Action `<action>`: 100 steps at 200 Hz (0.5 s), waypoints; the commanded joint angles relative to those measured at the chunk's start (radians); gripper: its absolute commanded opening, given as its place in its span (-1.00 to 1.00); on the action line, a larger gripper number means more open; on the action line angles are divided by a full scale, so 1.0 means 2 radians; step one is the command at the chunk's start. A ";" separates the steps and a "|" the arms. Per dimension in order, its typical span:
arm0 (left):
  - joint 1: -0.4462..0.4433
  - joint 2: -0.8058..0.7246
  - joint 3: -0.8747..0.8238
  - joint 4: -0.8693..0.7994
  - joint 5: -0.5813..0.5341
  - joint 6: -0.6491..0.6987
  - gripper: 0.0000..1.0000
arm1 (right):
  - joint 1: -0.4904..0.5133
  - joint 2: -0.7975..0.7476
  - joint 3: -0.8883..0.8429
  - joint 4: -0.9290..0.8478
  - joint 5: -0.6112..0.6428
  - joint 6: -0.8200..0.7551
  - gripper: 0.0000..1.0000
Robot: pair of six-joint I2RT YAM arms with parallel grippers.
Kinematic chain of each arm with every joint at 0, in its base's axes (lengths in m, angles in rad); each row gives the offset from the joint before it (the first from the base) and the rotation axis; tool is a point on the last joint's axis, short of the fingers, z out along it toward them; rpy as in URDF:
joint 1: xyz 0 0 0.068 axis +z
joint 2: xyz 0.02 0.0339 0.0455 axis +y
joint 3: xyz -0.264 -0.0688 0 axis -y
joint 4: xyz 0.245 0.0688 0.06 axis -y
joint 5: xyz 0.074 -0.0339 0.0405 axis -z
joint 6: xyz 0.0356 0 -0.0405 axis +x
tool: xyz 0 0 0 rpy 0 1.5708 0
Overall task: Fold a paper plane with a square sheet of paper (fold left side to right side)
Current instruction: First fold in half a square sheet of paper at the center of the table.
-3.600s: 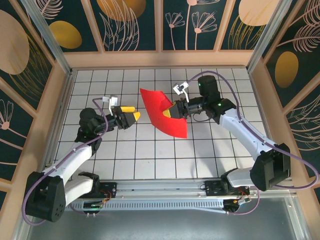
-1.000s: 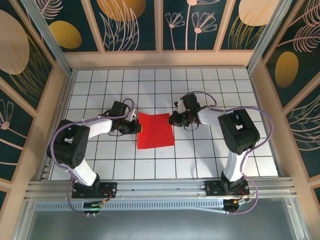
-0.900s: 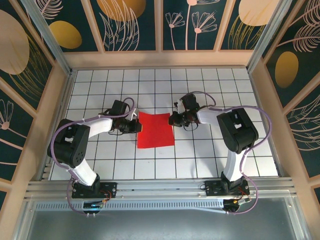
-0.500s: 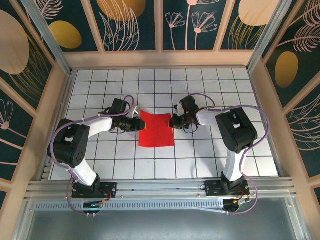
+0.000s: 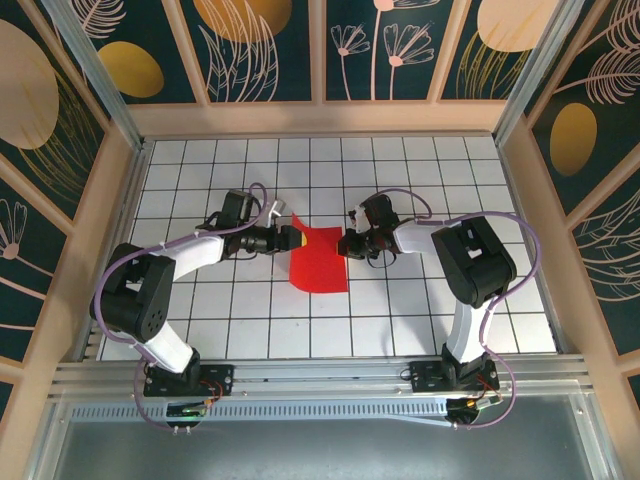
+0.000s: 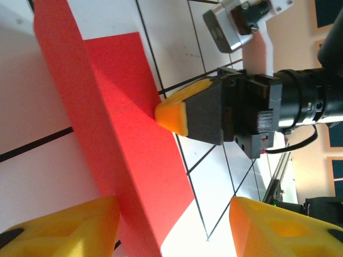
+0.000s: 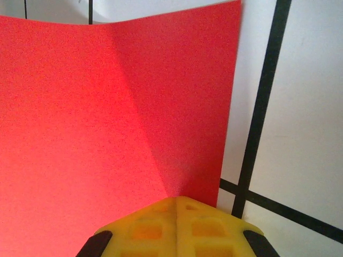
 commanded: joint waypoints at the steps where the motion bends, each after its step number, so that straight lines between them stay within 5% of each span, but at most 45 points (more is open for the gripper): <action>1: -0.008 0.010 -0.003 0.030 0.019 -0.014 0.21 | 0.008 0.002 -0.017 -0.023 0.011 0.009 -1.00; 100: -0.031 0.061 0.019 0.063 0.011 -0.037 0.36 | 0.012 0.002 -0.024 -0.007 0.000 0.013 -1.00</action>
